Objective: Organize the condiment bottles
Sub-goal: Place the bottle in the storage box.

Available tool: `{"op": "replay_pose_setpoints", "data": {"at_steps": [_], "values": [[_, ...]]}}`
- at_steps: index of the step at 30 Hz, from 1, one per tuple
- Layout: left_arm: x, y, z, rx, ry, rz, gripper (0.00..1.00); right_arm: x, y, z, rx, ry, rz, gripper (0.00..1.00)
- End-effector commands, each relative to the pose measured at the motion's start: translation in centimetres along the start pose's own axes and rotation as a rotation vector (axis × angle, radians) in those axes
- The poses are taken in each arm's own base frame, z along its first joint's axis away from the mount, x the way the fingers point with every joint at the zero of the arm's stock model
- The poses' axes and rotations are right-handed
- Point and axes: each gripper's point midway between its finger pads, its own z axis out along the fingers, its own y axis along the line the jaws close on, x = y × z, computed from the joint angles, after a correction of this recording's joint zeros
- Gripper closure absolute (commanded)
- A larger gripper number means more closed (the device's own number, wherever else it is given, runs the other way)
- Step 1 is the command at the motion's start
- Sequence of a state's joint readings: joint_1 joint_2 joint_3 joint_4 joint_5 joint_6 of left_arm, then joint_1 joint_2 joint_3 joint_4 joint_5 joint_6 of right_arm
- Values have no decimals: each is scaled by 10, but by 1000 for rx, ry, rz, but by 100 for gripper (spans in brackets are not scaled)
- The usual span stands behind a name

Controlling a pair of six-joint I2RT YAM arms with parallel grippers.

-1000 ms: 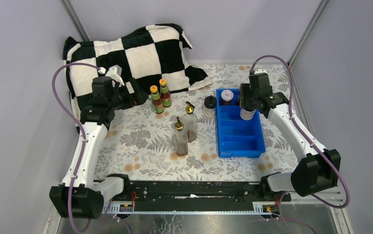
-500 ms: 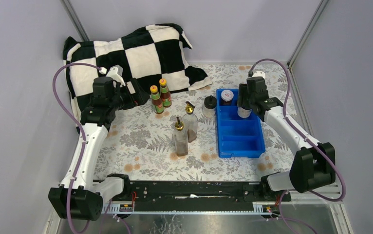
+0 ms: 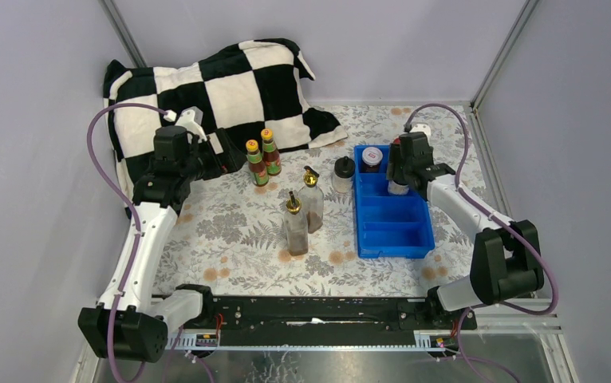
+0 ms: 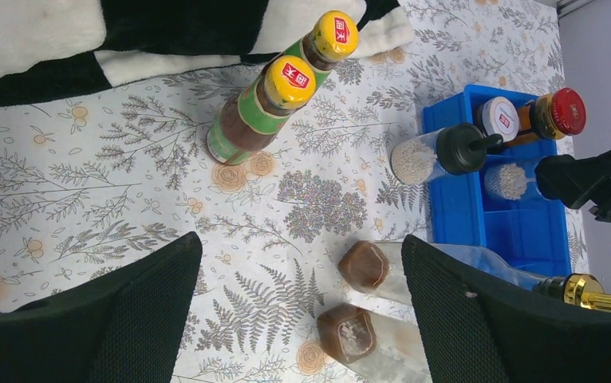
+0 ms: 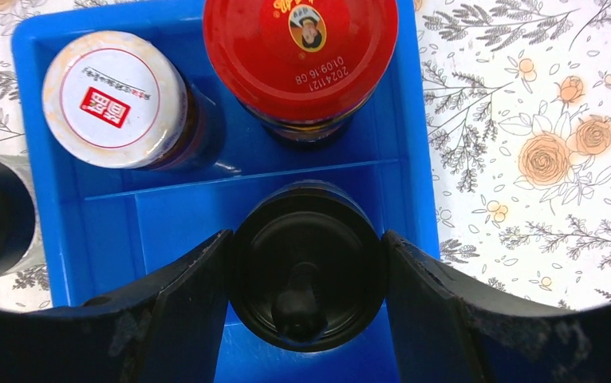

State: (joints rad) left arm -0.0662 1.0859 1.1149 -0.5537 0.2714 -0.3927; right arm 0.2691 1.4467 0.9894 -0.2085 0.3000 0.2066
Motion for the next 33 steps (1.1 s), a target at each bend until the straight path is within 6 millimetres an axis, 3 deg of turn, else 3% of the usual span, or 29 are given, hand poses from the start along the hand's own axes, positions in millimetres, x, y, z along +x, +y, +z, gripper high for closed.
{"op": "replay_pose_setpoints", "data": {"at_steps": [1,6,10,12,18,24,27,33], "values": [[-3,-4,-1,5,-26,-3,1,-20,-2,7,27,-88,61,43],[-2,-4,0,1,-21,-2,1,-7,-5,13,46,-62,70,37],[0,-4,0,1,-18,1,1,-7,-10,10,69,-59,79,18],[0,-3,0,0,-19,1,1,-11,-13,5,84,-65,80,14],[0,-4,-1,1,-20,1,1,-30,-22,-18,114,-95,92,10],[0,-5,-1,2,-21,-1,1,-59,-16,-58,26,-161,97,11],[0,-6,0,4,-24,-3,1,-67,4,-76,-86,-131,62,10],[-2,-9,-2,7,-34,-5,1,-77,77,-110,-382,-113,-51,0]]}}
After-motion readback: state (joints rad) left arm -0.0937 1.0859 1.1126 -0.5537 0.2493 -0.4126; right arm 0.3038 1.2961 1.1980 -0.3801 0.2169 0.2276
